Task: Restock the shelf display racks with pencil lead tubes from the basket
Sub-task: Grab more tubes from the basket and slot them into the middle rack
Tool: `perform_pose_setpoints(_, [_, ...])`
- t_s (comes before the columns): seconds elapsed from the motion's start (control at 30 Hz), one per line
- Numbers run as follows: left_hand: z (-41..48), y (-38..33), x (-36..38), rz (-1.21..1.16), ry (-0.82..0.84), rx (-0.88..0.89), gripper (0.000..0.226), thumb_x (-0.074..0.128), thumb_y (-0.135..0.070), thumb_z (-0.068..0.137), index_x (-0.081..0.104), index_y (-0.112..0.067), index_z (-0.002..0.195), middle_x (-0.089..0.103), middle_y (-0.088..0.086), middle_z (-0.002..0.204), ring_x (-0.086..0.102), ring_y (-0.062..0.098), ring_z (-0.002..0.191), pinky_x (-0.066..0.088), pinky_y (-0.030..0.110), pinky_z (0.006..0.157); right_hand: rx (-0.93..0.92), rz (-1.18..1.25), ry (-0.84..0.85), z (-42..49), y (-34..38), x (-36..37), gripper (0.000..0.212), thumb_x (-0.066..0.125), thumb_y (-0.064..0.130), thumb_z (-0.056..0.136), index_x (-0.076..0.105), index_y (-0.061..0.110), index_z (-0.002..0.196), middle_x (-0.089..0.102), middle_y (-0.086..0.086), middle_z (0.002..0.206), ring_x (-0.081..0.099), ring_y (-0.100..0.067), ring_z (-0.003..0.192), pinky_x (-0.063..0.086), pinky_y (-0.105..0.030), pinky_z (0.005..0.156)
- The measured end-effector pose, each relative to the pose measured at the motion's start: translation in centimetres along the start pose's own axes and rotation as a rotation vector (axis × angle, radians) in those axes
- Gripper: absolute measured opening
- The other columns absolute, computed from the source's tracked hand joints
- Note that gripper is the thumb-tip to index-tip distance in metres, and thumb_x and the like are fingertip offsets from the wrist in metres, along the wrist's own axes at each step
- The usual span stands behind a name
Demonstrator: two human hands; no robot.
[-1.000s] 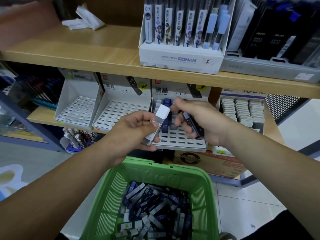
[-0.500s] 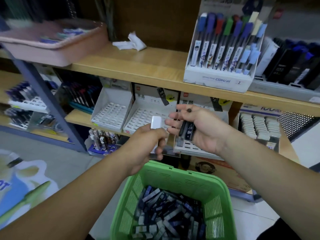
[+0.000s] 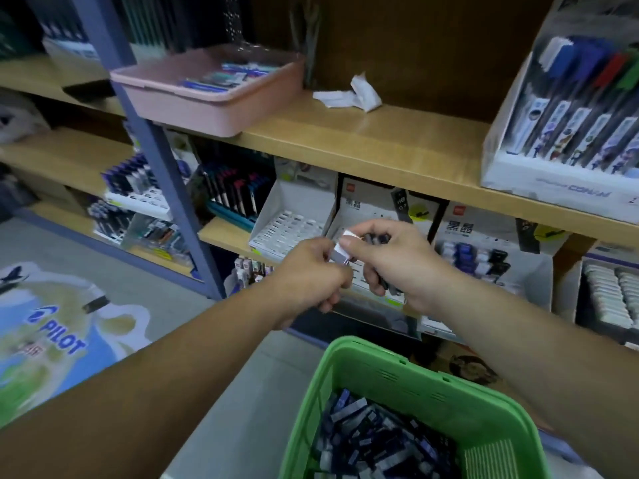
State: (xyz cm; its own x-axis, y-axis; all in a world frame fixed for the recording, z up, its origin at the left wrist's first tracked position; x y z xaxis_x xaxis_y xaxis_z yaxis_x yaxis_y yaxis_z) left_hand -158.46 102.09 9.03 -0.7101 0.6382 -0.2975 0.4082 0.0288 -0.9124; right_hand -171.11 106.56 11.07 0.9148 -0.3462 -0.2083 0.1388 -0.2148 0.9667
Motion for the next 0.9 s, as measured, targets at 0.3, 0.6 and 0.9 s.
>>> perform_pose_setpoints(0.3, [7.0,5.9,-7.5,0.389,-0.314,0.142,0.025,0.063,-0.013,0.089,0.067,-0.024,0.111,0.068,0.003,0.110,0.067,0.022,0.084,0.056,0.036,0.073,-0.096,-0.106,-0.204,6.0,-0.1,0.5,0.005,0.076,0.026,0.093,0.071,0.025,0.094,0.057,-0.003,0.059,0.050,-0.013,0.040,0.041,-0.029,0.045])
perform_pose_setpoints(0.6, [9.8,10.6,-8.8,0.820,-0.357,0.285,0.045,0.044,-0.040,0.095,0.071,-0.020,0.126,0.065,0.004,0.134,0.054,0.032,0.127,0.046,0.058,0.103,-0.227,-0.195,-0.229,12.4,-0.2,4.6,0.019,0.076,0.015,0.090,0.066,0.031,0.091,0.065,0.002,0.095,0.061,-0.022,0.064,0.057,-0.034,0.058])
perform_pose_setpoints(0.9, [8.5,9.8,-11.5,0.671,-0.539,0.450,0.013,0.070,-0.030,0.093,0.075,-0.019,0.093,0.059,-0.005,0.100,0.053,0.019,0.096,0.054,0.046,0.077,-0.269,-0.324,-0.232,16.1,0.3,8.2,0.013,0.074,0.017,0.089,0.065,0.026,0.091,0.064,0.004,0.087,0.061,-0.024,0.070,0.061,-0.050,0.069])
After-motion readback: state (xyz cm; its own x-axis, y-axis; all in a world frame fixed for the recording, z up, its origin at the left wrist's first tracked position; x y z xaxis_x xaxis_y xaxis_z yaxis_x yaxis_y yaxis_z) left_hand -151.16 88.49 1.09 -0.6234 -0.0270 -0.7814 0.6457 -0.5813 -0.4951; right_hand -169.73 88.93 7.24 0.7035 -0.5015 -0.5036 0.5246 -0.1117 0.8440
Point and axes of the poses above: each hand's wrist, its own z-axis towards the middle knuckle, its own x-axis out of the palm, y = z × x, the point moved 8 cm from there along z, towards the middle knuckle
